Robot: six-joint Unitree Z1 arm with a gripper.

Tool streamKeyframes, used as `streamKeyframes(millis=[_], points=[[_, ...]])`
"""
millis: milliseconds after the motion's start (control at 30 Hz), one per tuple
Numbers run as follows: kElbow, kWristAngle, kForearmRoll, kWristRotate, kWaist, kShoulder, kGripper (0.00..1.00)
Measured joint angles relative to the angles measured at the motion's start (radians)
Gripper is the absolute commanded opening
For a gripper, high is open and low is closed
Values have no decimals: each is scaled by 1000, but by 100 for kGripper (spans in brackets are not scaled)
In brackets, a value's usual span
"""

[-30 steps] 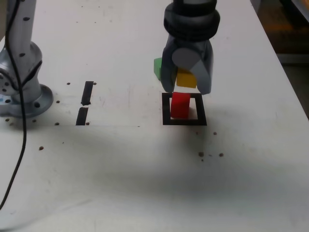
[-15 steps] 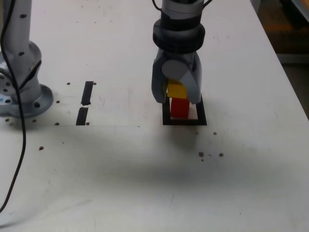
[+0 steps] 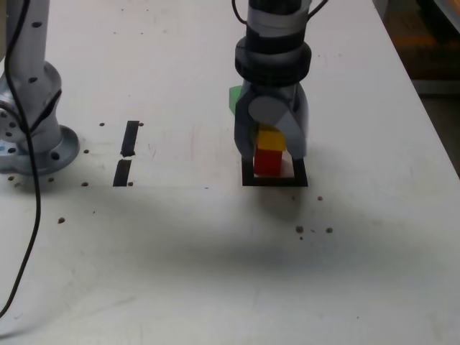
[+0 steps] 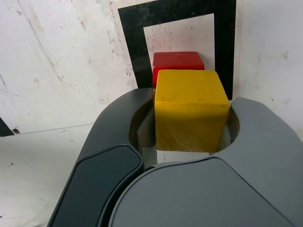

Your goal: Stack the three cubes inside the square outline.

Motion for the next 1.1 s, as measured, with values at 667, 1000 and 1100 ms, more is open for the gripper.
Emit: streamKeyframes(millis=[667,1000,1100], points=[[30,-6,-45,11,14,7,40],[70,-13,-55,11,19,-15,55],[72,-14,-53,11,19,-16,55]])
